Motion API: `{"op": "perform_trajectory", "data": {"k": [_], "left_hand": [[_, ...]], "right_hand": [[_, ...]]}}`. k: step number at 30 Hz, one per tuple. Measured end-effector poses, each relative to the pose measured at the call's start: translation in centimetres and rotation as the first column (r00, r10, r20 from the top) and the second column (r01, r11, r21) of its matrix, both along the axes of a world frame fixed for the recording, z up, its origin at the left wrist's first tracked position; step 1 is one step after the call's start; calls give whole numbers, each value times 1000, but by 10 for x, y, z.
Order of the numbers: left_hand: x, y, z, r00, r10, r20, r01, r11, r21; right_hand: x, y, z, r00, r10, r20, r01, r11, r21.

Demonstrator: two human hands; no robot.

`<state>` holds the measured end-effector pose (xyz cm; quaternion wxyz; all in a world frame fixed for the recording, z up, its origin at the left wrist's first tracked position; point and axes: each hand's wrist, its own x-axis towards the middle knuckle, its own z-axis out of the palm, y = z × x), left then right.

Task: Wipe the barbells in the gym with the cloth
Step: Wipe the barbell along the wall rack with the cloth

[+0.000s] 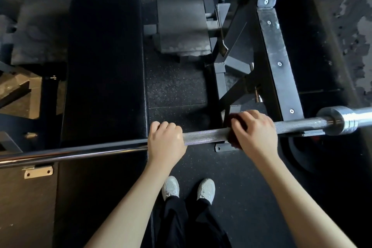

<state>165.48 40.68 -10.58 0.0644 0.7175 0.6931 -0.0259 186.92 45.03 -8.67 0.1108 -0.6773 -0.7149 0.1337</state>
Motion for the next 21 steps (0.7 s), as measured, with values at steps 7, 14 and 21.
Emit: {"op": "perform_trajectory", "data": {"k": [7,14,21], "left_hand": [[5,-2,0,999,28,-25,-26,997,72],[-21,46,27,958,179,224,66,624,-779],[-18,32,25,980,108,166,25,766,-642]], "right_hand": [[-81,-23,-4,995,97,-24,-97,995,3],[-22,-1,2,987,151,51,-149,988,-32],[-43,-2,0,990,-48,132,58,996,-70]]}}
